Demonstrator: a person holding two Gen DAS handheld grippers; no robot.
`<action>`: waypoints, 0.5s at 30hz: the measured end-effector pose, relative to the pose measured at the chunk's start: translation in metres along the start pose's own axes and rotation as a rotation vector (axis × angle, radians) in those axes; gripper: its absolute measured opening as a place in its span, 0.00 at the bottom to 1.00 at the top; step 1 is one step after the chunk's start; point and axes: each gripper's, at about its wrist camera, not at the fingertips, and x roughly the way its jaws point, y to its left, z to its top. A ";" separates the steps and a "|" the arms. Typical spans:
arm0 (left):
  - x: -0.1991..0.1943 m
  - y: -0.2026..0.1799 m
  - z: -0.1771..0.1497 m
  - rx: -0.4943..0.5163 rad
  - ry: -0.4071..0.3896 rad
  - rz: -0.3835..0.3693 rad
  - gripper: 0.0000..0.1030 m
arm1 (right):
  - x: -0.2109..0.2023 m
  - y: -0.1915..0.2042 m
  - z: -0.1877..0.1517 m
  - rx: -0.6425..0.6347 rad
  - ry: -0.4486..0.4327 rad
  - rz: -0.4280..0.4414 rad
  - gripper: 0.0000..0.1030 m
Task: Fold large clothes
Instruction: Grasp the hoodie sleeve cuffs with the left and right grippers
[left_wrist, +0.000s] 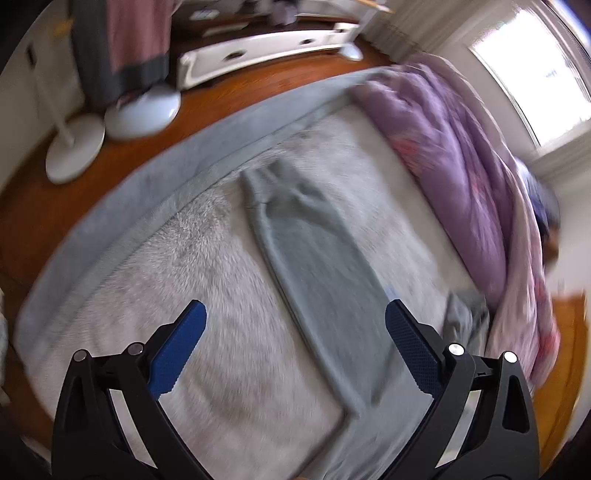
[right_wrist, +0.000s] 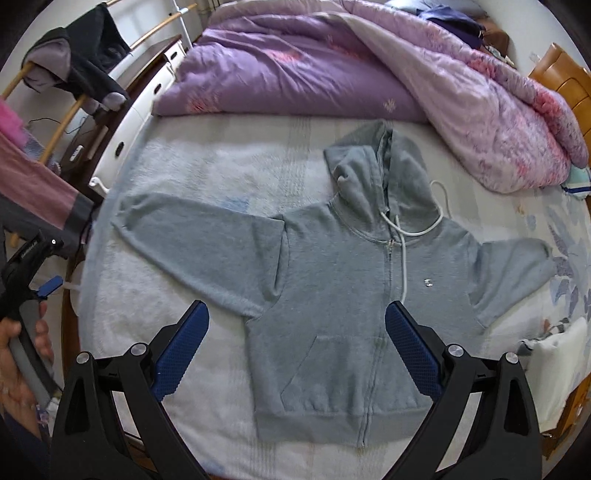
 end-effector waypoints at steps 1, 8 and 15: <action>0.014 0.004 0.006 -0.002 -0.013 0.007 0.95 | 0.012 -0.003 0.000 0.006 0.006 0.000 0.90; 0.108 0.023 0.037 -0.040 0.007 0.010 0.72 | 0.094 -0.019 0.001 0.065 0.058 0.038 0.90; 0.159 0.035 0.059 -0.077 0.018 0.060 0.67 | 0.145 -0.015 0.003 0.075 0.075 0.107 0.87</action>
